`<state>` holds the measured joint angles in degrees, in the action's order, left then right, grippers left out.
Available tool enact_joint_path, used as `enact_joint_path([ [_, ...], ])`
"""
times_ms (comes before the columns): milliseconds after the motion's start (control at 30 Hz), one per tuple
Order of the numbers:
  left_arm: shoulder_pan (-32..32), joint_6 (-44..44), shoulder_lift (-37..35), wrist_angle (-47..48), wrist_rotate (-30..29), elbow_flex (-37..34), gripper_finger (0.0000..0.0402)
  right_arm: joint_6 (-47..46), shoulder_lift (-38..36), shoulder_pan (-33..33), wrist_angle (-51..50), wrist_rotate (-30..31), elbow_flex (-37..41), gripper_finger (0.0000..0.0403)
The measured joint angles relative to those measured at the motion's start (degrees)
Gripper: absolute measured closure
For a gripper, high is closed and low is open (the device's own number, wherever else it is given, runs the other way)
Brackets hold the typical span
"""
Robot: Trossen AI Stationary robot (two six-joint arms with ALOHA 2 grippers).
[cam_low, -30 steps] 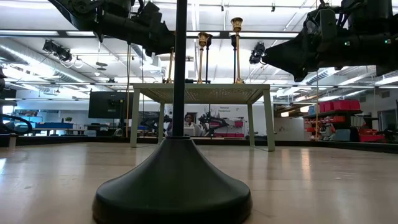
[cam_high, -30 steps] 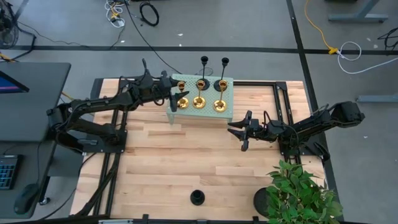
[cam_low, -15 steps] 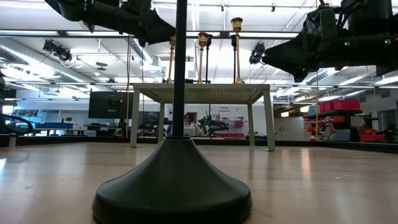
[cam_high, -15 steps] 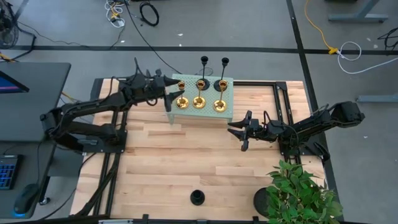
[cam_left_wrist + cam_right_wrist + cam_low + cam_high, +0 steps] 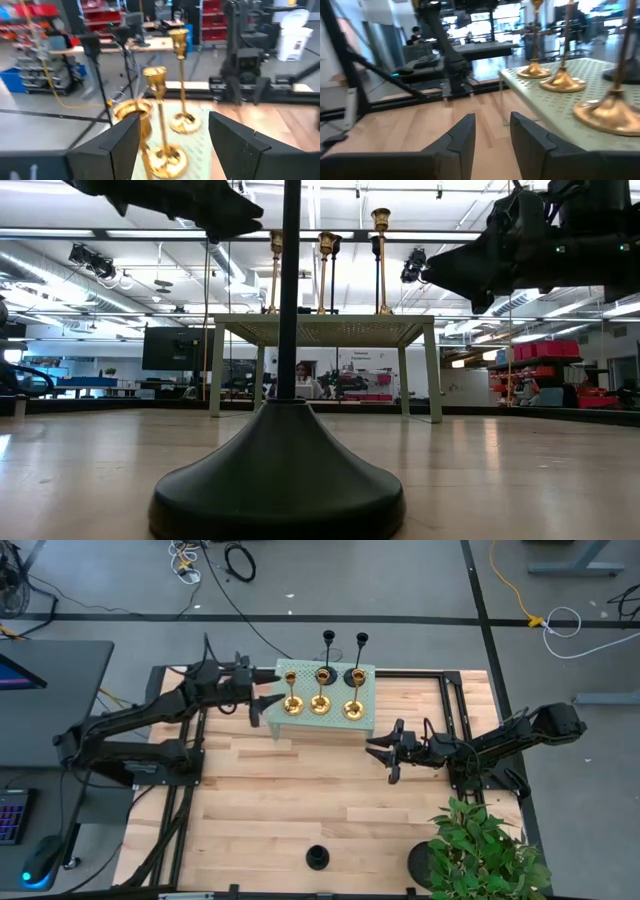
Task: Pick & Place candle stick holders
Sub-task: Put the black candle holder on the shelf aligned with the other black candle holders
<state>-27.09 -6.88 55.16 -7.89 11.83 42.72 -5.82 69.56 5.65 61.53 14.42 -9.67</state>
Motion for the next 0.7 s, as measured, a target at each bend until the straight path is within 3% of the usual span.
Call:
enact_joint_path([
  [233,0.71,0.25,-4.35,10.88,9.0,0.01,0.0165,-3.02,0.0,2.01,-2.16,-8.17,0.0,0.0279],
  [433,3.67,1.5,-5.66,15.54,16.89,0.0,0.0165,-3.21,1.92,7.49,-2.41,-7.96,-2.27,0.0279],
  [700,8.28,3.68,-5.73,19.05,20.28,0.0,0.0165,-3.68,13.54,14.06,-3.21,-7.96,-12.03,0.0279],
])
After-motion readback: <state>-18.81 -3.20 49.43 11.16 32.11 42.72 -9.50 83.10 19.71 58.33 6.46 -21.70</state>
